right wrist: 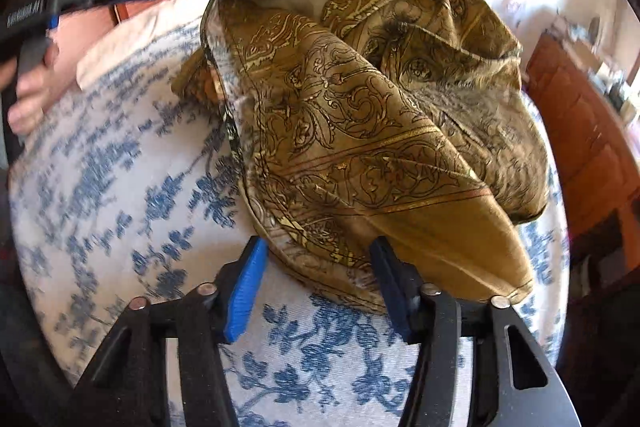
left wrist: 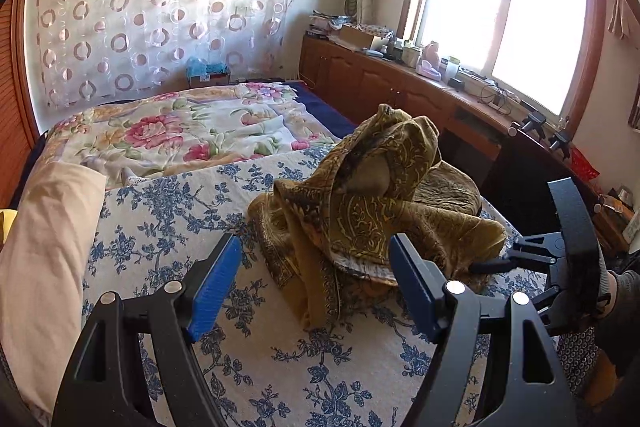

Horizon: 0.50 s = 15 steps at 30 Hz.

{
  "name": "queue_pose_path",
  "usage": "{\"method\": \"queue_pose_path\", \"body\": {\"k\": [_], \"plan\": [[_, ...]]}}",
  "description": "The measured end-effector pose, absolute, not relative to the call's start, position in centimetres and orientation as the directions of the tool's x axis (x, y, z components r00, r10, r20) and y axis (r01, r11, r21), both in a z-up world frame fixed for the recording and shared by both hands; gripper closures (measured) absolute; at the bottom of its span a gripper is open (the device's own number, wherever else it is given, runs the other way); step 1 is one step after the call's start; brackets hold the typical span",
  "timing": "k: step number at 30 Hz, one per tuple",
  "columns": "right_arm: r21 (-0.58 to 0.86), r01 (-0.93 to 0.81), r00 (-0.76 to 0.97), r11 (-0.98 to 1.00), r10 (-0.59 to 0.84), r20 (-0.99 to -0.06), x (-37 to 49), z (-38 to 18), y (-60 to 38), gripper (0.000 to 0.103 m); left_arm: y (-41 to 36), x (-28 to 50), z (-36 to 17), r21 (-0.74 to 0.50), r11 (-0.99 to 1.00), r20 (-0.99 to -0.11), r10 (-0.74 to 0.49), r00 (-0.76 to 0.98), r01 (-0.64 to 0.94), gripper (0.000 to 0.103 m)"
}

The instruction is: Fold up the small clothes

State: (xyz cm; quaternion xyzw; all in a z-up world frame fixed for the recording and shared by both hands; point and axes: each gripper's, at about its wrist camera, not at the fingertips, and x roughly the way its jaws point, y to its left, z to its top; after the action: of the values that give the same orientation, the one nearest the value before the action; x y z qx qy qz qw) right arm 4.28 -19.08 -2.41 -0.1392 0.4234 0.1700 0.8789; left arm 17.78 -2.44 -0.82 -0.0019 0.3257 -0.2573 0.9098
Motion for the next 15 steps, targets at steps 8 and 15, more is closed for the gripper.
{"method": "queue_pose_path", "body": {"k": [8,15], "plan": [[-0.161,-0.417,0.654,0.894,0.173,-0.736,4.1,0.6,-20.1,0.097,-2.3,18.3,-1.3,-0.166,0.871,-0.606,-0.461,0.649,0.463,0.026],[-0.165,-0.293,0.807,0.942,0.151,-0.571,8.5,8.1,-24.3,0.097,-2.9,20.4,-1.8,-0.154,0.879,-0.626,-0.440,0.644,0.451,0.026]]}}
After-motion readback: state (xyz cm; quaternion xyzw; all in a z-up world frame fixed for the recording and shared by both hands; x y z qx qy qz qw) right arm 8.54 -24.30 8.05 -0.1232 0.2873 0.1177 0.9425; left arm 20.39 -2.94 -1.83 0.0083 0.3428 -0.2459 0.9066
